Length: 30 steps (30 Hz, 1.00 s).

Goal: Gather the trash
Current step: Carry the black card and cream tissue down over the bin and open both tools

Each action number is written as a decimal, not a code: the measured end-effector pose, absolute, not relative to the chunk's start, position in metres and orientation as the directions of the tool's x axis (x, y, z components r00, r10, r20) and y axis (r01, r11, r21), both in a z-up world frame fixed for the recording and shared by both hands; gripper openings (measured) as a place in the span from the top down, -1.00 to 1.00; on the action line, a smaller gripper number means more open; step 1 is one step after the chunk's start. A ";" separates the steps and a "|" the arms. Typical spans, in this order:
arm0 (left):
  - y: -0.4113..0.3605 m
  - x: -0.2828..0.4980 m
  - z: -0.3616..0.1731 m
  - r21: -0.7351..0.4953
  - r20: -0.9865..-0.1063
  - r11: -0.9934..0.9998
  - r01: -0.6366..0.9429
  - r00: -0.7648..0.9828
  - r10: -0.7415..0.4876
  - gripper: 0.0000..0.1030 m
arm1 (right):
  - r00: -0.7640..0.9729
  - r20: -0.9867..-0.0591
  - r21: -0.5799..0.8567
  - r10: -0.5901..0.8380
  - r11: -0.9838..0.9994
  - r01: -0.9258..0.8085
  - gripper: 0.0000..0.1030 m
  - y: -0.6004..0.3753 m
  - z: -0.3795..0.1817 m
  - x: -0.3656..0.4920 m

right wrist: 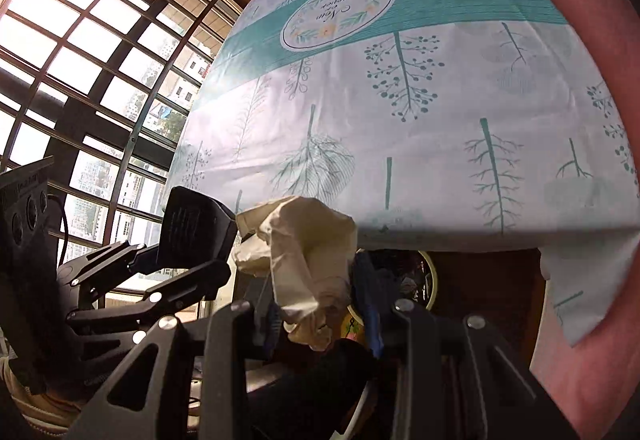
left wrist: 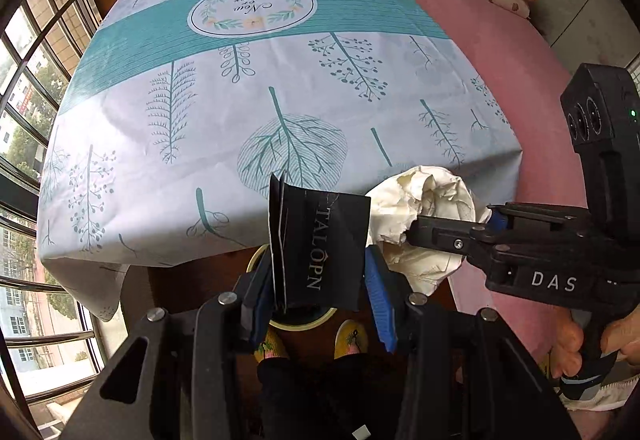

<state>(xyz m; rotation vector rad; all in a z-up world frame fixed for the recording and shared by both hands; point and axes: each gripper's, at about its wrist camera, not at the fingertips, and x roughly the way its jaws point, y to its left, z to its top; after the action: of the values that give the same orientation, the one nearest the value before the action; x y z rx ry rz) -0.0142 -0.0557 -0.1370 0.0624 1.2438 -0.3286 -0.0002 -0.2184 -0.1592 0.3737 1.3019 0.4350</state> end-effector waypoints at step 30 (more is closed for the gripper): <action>-0.019 -0.015 -0.411 -0.020 -0.971 0.979 0.201 0.231 -0.067 -0.94 | 0.032 -0.943 0.331 0.330 0.938 0.104 -0.38 -0.173 -0.483 -0.012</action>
<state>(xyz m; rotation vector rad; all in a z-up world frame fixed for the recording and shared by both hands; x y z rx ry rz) -0.0152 -0.0194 -0.4111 0.1174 1.3256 -0.1849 -0.0118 -0.1730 -0.4834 0.3496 1.5385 0.1793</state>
